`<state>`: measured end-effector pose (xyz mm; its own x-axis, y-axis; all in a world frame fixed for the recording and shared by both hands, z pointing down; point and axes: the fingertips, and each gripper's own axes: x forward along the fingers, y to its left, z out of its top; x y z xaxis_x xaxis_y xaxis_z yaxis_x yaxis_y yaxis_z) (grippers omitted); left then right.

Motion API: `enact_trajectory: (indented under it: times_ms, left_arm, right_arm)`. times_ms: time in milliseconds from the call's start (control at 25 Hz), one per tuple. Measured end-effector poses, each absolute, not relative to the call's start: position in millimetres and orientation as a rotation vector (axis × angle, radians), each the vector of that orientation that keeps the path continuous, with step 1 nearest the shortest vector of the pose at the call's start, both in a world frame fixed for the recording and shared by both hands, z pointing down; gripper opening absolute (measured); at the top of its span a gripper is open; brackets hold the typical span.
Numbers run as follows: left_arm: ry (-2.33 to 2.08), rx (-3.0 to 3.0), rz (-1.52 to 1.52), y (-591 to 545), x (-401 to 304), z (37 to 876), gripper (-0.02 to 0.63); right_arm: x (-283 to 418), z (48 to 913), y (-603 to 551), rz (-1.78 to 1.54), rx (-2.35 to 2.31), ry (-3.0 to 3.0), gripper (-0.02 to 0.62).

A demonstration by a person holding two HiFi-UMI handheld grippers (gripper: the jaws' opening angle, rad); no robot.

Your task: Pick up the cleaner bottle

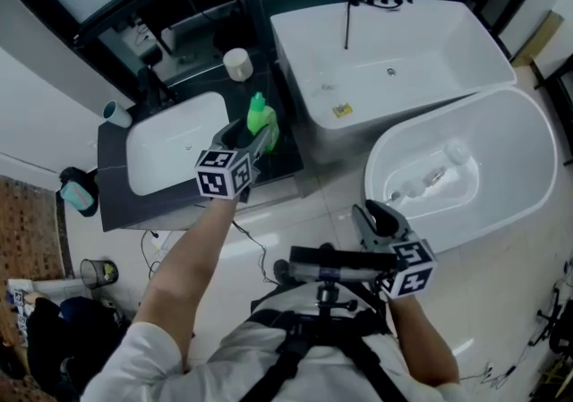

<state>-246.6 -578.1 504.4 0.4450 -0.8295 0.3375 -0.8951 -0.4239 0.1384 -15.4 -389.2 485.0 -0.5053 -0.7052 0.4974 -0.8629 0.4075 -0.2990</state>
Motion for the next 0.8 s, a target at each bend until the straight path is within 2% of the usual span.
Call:
enact_trajectory:
  times_ms: [800]
  left_arm:
    - [-1.498, 2.407, 0.442, -616, -232, 522, 0.262]
  right_arm:
    - [1, 491, -397, 0.786, 1.408, -2.328, 0.130]
